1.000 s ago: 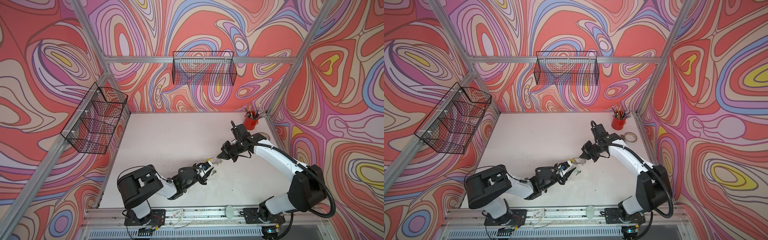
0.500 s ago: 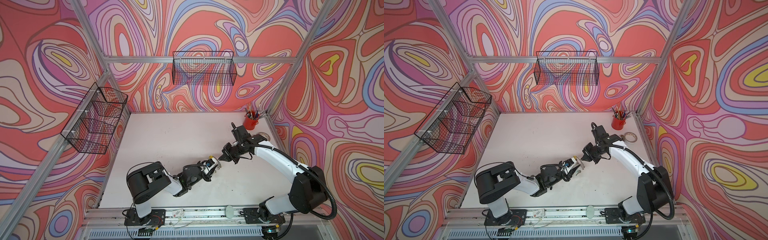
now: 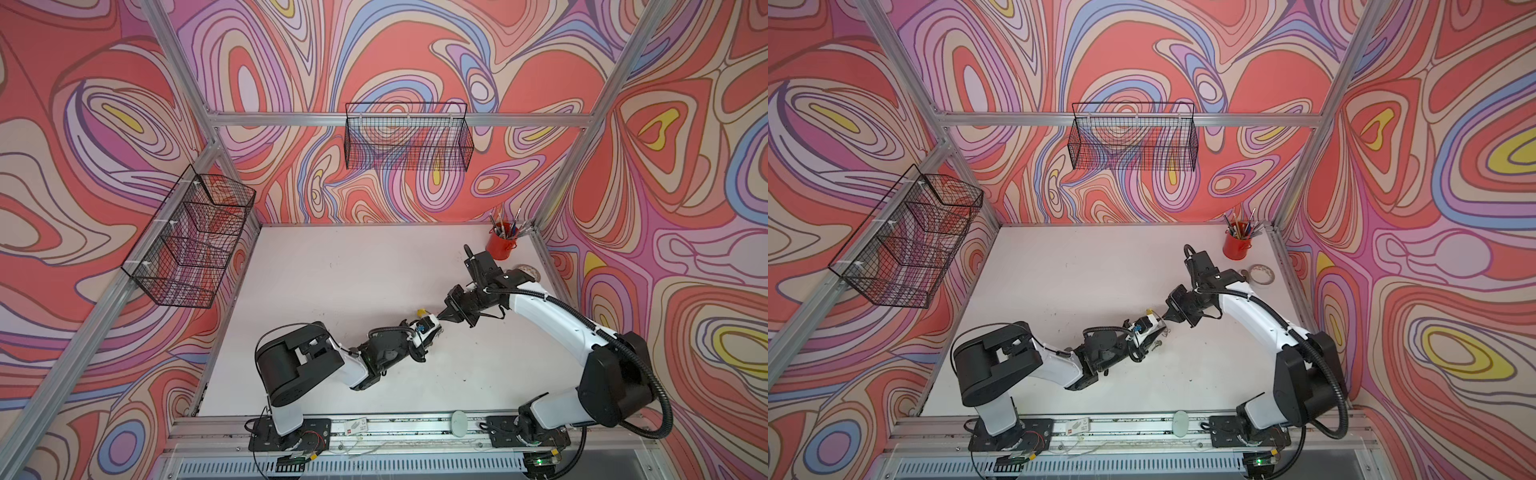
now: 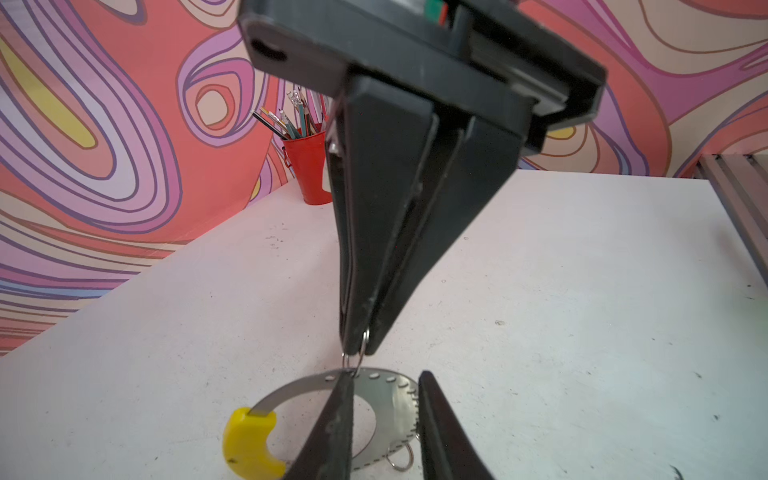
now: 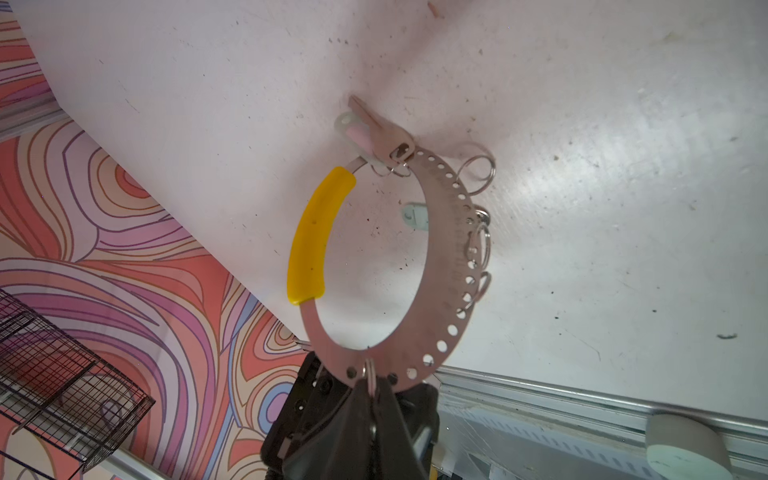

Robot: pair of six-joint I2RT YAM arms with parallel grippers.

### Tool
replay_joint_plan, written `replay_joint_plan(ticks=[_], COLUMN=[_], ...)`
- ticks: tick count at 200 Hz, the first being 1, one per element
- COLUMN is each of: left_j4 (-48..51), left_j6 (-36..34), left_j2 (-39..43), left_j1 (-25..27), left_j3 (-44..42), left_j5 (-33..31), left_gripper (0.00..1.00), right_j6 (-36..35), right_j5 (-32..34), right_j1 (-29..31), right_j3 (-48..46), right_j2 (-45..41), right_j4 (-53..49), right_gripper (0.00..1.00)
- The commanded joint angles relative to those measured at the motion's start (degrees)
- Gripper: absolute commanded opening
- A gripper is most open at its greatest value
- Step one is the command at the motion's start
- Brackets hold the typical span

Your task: Put the keys on the keyring

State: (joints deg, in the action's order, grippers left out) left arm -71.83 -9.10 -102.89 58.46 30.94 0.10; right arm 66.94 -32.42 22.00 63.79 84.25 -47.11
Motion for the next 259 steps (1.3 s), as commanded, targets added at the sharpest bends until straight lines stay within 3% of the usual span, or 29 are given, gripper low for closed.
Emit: replay_joint_plan(ticks=[1,84,208,220,259], left_j4=[-3.8,-3.8,-3.7,-3.6,-3.6], left_j6=[-1.0,-1.4,-1.1,-1.1,1.2], left_j2=[-1.0,-2.0,-2.5,-2.6,0.0], left_j1=[0.1,0.1,0.2,0.3,0.4], left_j3=[2.0,2.5,3.8,3.7,1.1], left_j5=[-0.1,-1.2,-7.4,-7.4,-9.3], left_gripper=[0.26,0.25,0.07,0.0,0.0], right_j6=[-0.2,-1.7,-4.2,-4.4,-6.2], right_j5=[-1.6,-1.6,-1.6,-1.6,-2.1], right_j1=[0.2,0.4,2.2,2.3,2.3], right_j3=[-1.0,-1.2,-0.5,0.0,0.3], right_j2=[-0.9,-0.2,0.9,1.1,0.6], right_j4=[-1.1,-1.4,-2.8,-2.8,0.2], right_gripper=[0.0,0.0,0.0,0.0,0.02])
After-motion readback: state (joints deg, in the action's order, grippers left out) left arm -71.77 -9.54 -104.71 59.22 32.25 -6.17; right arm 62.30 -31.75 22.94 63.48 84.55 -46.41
